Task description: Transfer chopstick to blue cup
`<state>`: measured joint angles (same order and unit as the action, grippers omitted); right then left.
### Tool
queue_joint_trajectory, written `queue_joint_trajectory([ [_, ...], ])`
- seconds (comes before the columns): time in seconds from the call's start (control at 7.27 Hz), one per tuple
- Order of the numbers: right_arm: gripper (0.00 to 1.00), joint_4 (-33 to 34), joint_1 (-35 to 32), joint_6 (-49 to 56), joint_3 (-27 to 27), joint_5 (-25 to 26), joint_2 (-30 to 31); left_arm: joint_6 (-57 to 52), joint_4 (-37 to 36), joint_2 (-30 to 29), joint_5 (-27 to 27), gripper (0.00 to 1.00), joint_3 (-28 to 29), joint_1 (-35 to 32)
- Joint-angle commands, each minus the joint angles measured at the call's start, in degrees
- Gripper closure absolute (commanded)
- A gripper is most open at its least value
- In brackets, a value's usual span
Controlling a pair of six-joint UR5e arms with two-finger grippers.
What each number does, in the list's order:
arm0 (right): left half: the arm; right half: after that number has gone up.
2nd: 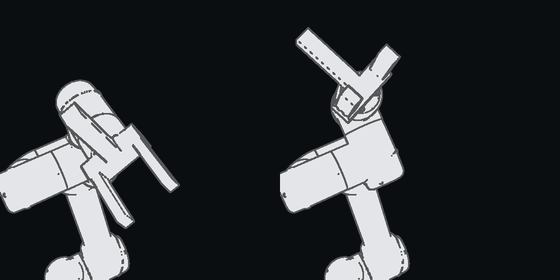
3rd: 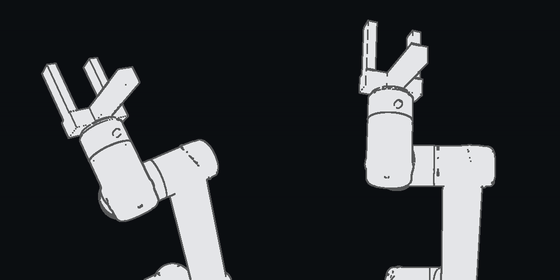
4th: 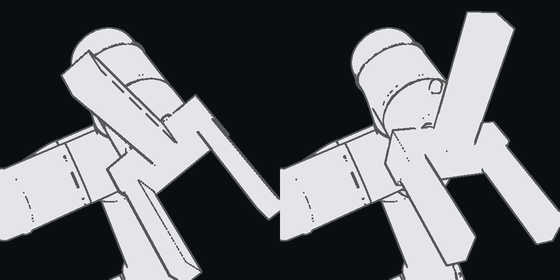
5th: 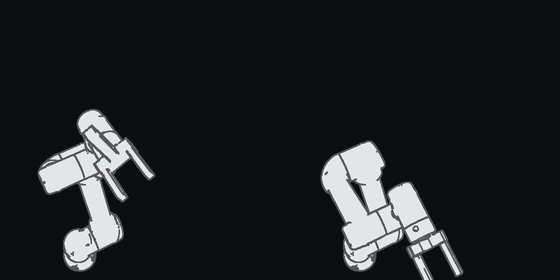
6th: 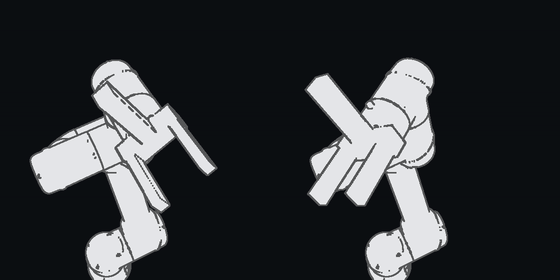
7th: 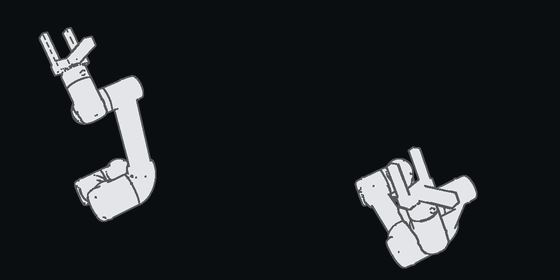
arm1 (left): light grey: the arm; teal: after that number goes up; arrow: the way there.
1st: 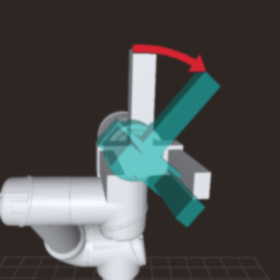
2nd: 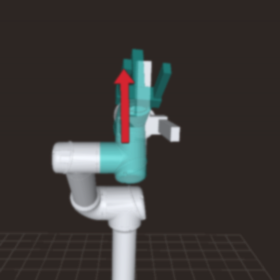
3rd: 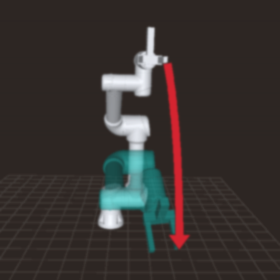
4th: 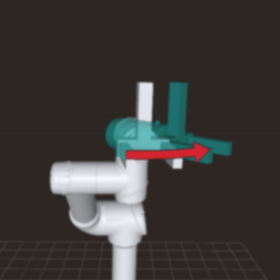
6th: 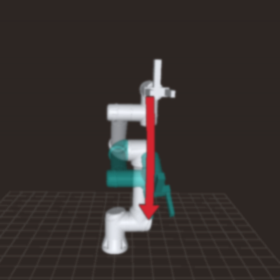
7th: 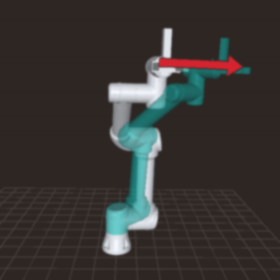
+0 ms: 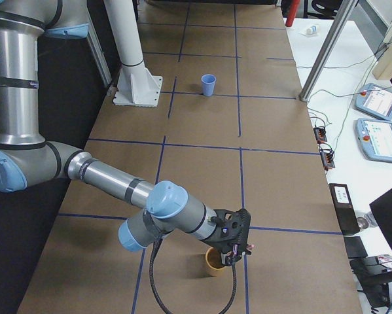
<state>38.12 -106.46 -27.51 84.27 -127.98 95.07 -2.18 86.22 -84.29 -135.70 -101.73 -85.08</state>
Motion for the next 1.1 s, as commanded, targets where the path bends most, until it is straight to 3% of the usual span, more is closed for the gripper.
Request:
queue_joint_trajectory([
  [0.0, 1.00, 16.1, 6.9, -0.1, 13.3, -0.3, -0.2, 0.1, 0.0, 0.0, -0.2, 0.00, -0.2, 0.0],
  [0.28, 1.00, 28.5, 17.7, -0.5, 22.0, -0.2, -0.8, 0.1, 0.0, -0.2, -0.2, 0.00, -0.2, 0.1],
  [0.69, 0.99, 38.3, 30.1, -1.7, 22.8, -0.2, -8.3, 0.2, 0.1, 0.0, -0.3, 0.00, 0.9, 0.2],
  [0.96, 0.99, 39.0, 36.9, -9.1, 23.3, -1.0, -12.8, 0.2, 0.1, -0.3, -0.3, 0.00, 2.9, 0.2],
])
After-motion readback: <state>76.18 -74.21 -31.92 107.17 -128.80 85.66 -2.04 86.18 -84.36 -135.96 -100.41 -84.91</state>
